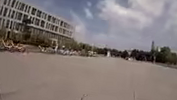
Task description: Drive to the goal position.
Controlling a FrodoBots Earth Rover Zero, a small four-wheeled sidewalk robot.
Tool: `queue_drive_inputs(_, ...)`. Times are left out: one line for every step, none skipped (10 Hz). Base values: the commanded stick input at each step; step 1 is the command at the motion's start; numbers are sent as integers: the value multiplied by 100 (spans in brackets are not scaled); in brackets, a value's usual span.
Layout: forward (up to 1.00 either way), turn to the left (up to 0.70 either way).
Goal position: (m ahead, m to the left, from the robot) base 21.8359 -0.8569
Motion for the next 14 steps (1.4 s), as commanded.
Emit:
queue_drive_inputs(70,0)
queue_drive_inputs(70,0)
queue_drive_inputs(70,0)
queue_drive_inputs(70,0)
queue_drive_inputs(70,0)
queue_drive_inputs(70,0)
queue_drive_inputs(70,0)
queue_drive_inputs(70,0)
queue_drive_inputs(70,0)
queue_drive_inputs(70,0)
queue_drive_inputs(70,0)
queue_drive_inputs(63,0)
queue_drive_inputs(22,0)
queue_drive_inputs(0,0)
